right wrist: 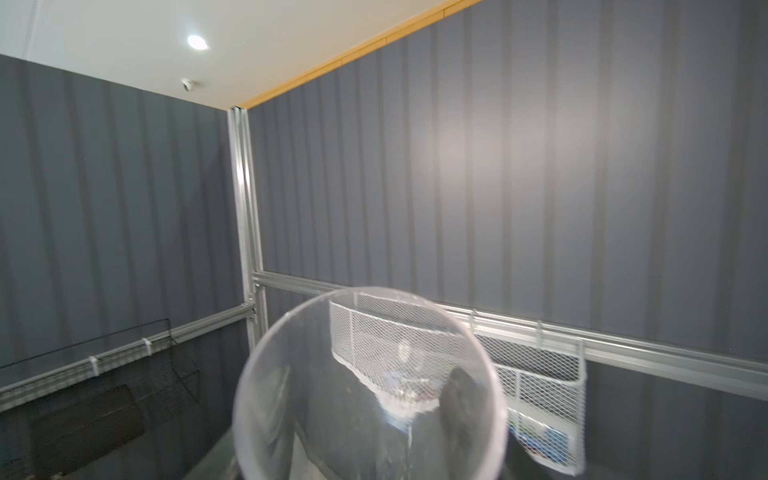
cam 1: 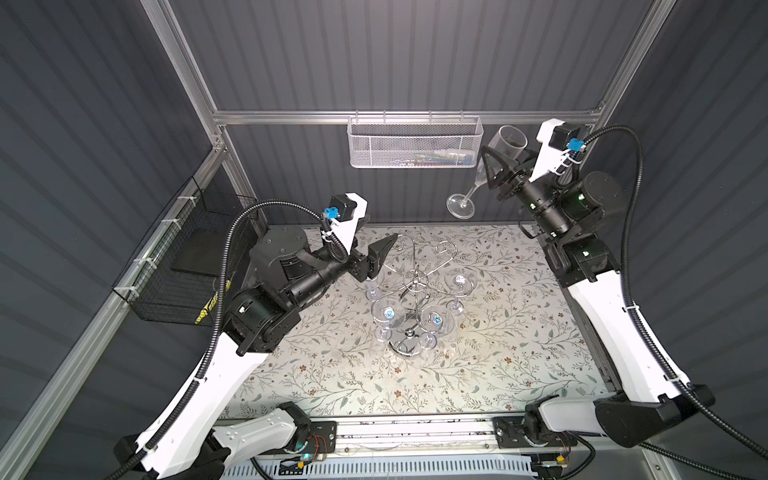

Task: Take the wine glass off the wine glass rack
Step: 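Lower the glass onto the table near the far corner with the right gripper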

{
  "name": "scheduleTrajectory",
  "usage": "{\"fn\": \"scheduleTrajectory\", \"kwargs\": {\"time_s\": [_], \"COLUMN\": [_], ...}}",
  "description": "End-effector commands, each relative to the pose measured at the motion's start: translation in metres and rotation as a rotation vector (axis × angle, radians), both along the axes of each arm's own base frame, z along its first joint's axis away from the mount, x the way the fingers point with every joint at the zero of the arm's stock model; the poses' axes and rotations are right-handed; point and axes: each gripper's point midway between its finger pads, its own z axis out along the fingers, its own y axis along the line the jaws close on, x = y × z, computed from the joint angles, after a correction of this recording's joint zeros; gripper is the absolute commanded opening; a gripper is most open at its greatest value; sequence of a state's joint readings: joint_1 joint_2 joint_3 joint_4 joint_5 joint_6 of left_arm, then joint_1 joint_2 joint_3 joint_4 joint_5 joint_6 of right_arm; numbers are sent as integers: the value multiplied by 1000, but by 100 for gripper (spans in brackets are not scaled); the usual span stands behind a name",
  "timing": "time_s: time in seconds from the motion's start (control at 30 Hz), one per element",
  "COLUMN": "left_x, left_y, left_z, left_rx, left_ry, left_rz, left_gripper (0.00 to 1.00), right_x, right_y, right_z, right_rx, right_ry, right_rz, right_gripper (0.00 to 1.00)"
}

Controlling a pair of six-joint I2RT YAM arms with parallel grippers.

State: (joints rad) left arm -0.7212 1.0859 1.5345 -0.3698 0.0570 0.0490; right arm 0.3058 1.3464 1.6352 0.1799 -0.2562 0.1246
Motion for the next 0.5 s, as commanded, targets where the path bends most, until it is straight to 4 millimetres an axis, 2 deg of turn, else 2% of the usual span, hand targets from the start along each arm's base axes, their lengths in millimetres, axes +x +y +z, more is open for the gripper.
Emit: {"fn": "scheduleTrajectory", "kwargs": {"time_s": [0.0,0.17,0.43,0.47], "left_x": [-4,-3,-8,-7], "left_y": [8,15,18,17], "left_z": [-4,-11,-25,-33], "left_rx": [-23,-34,-64,-55], "left_ry": [35,58,121,134], "left_rz": [23,60,55,58], "left_gripper": [73,73,72,72], "right_x": [11,30,61,65], "right_y": [-21,-44,-74,-76], "right_z": [-10,-58,-150,-161], "right_rx": [-42,-34,-25,-26], "right_ry": [-35,19,106,115], "right_rz": [-115,-193,-314,-326], "right_gripper": [47,47,46,46]}}
